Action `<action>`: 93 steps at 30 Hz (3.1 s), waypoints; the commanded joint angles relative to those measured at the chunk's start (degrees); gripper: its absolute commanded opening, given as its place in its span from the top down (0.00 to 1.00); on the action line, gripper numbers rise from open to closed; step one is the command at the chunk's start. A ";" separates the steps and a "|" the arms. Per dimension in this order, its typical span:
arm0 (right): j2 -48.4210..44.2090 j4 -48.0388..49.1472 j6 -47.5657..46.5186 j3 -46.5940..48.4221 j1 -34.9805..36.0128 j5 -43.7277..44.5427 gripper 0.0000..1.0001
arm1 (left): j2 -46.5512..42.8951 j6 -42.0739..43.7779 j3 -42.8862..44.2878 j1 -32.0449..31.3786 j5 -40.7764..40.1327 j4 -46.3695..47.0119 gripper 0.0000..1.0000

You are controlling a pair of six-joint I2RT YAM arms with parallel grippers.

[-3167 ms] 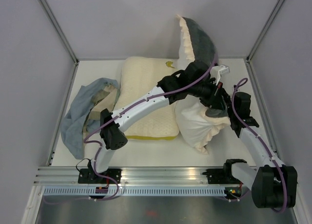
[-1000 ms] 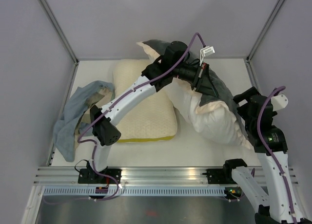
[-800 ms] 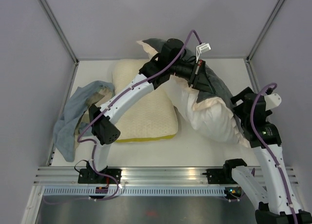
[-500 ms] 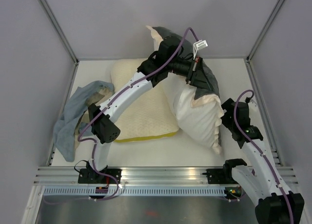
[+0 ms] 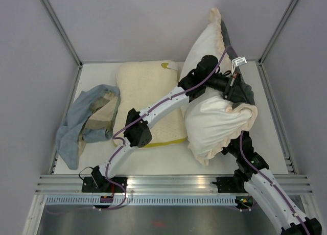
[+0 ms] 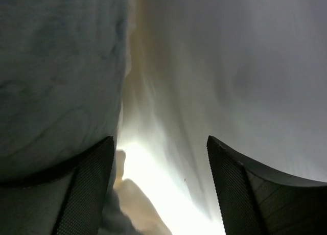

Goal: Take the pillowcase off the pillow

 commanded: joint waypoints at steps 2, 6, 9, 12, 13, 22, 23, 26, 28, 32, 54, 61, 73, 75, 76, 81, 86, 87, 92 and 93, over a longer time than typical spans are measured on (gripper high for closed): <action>-8.43 1.26 3.86 2.35 1.40 -6.89 0.24 | 6.46 -1.27 1.36 0.21 -1.73 2.75 0.98; -17.85 -19.12 4.39 14.51 1.67 3.01 0.27 | 10.67 -0.04 1.36 0.47 -1.91 2.74 0.98; -19.63 -33.46 3.87 26.90 1.67 15.93 0.27 | 13.58 0.75 1.36 0.82 -1.82 0.38 0.98; -15.15 -40.16 0.36 39.12 1.67 22.54 0.26 | 15.78 1.02 0.74 1.18 -2.00 0.11 0.98; -13.75 -41.39 -2.17 41.70 1.50 23.16 0.26 | 16.22 0.93 0.74 1.27 -1.82 0.02 0.98; -8.54 -39.04 -7.56 46.57 1.58 23.79 0.21 | 6.91 5.15 -1.19 0.48 -2.26 -3.50 0.92; -8.90 -38.16 -7.13 45.26 1.58 22.56 0.21 | 6.56 3.41 -1.02 0.56 -1.91 -1.67 0.92; -9.43 -35.69 -5.98 40.68 1.49 20.09 0.21 | 6.82 -0.02 0.57 0.39 -0.77 0.71 0.94; -8.29 -35.87 -6.42 39.27 1.49 20.53 0.21 | 6.73 -0.21 0.13 -0.05 0.02 0.46 0.88; -8.11 -33.24 -7.12 37.51 1.49 20.97 0.21 | 3.66 3.47 -2.15 -0.93 -0.59 -1.73 0.21; 7.25 -34.81 -16.86 46.28 1.49 31.08 0.19 | -39.24 40.31 -42.39 -0.40 -38.30 -23.55 0.00; 20.52 -32.09 -23.64 54.29 1.49 32.04 0.16 | -40.03 35.75 -56.12 -0.14 -37.76 -15.80 0.01; 34.33 -24.88 -24.26 57.19 -0.78 30.82 0.15 | -45.30 13.16 -82.74 -1.63 -18.44 15.12 0.40; 36.53 -24.35 -24.44 57.46 -1.84 28.45 0.15 | -44.69 13.50 -83.46 -2.86 -18.87 14.88 0.48; 36.71 -24.18 -24.52 57.29 -2.28 26.35 0.15 | -44.25 13.76 -83.46 -3.91 -19.31 14.61 0.58; 31.99 -24.08 -24.61 50.88 -2.37 21.42 0.16 | -42.32 14.12 -84.16 -6.38 -21.33 15.22 0.65; 26.53 -25.84 -27.68 45.34 -2.37 9.58 0.17 | -36.18 11.66 -83.47 -6.38 -21.77 18.48 0.76; 26.43 -27.32 -28.38 45.07 -2.29 8.06 0.17 | -34.86 11.13 -82.94 -6.38 -21.95 18.56 0.82; 24.16 -30.50 -31.38 42.79 -2.37 1.20 0.29 | -30.46 9.28 -82.57 -6.38 -24.48 19.80 0.98; 23.45 -30.68 -31.64 42.78 -2.29 1.28 0.29 | -30.45 9.19 -82.75 -6.29 -25.19 19.80 0.98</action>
